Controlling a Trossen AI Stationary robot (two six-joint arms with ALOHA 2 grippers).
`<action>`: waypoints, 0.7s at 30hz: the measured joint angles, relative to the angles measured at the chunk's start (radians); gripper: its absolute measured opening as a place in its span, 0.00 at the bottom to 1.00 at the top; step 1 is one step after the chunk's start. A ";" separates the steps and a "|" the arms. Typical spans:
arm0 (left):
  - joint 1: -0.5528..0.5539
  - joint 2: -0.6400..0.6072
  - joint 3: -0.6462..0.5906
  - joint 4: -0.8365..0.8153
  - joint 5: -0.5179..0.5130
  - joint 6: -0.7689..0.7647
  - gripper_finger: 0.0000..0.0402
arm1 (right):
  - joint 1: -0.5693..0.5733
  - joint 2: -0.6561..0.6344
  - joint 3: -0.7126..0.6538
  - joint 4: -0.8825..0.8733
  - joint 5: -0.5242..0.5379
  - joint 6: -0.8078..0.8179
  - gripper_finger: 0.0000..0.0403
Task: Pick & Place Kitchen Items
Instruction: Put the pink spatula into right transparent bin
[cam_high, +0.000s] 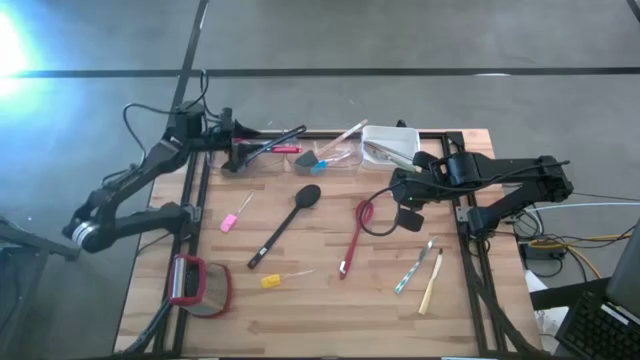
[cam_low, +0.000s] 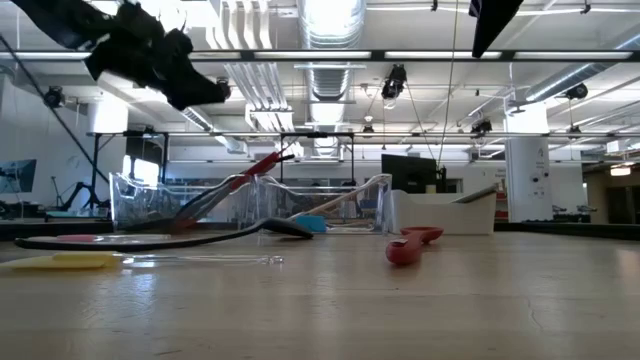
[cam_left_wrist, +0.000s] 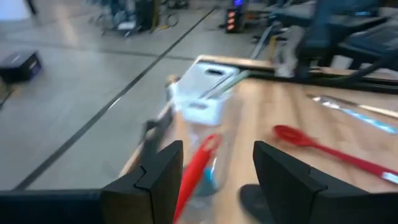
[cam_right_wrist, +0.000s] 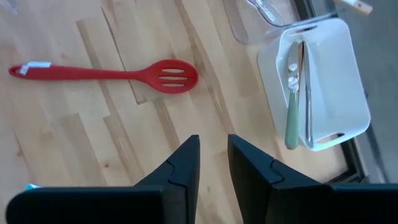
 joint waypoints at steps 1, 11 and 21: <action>-0.026 -0.026 0.000 -0.013 -0.003 -0.004 0.50 | 0.000 0.000 0.000 0.001 0.000 -0.020 0.18; -0.420 -0.207 0.000 -0.301 -0.219 -0.007 0.47 | -0.001 0.000 0.000 0.031 0.001 0.004 0.14; -0.751 -0.210 0.000 -0.663 -0.739 -0.343 0.44 | -0.001 0.000 0.000 0.035 0.003 0.001 0.14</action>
